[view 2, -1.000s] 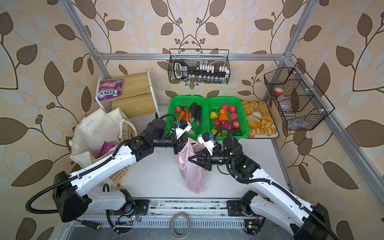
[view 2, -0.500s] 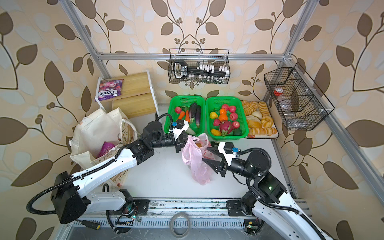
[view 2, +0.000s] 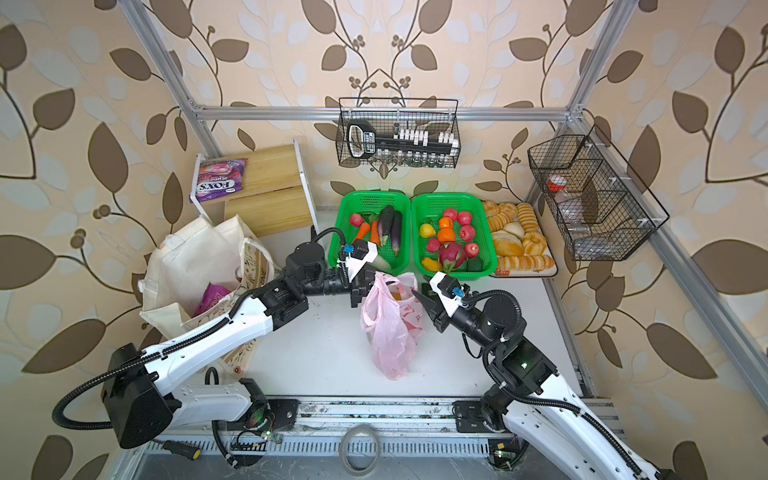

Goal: Place the mixed food into the grocery bags and tie them

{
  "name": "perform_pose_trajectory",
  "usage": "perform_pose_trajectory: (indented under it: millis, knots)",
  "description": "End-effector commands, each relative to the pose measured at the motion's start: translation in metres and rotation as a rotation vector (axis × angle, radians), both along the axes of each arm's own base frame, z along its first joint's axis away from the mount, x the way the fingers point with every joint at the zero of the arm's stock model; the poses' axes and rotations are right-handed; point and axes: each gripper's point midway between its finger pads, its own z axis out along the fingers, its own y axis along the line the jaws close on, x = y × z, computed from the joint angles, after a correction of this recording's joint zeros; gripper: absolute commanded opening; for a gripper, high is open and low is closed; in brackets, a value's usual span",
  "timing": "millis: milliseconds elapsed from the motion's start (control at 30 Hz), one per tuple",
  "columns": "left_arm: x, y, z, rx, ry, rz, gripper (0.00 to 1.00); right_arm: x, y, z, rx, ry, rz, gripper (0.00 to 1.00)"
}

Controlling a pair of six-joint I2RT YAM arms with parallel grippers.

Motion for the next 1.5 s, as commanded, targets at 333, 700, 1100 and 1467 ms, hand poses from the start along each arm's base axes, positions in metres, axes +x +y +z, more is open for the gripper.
perform_pose_trajectory:
  millis: [333,700,1100,1467]
  knots:
    - [-0.016,0.005,0.03,-0.067,-0.031,-0.052,0.0,-0.009,0.029,0.015,-0.004,-0.101,0.169,0.35]
    - [-0.02,0.004,0.03,-0.061,-0.01,-0.083,0.0,0.002,0.043,0.012,-0.023,-0.094,0.195,0.29]
    - [-0.02,0.002,0.029,-0.054,-0.003,-0.091,0.0,-0.009,0.056,0.014,0.011,-0.062,0.298,0.11]
    - [-0.02,0.004,0.022,-0.01,-0.016,-0.085,0.0,-0.006,0.048,0.012,0.022,-0.033,0.246,0.0]
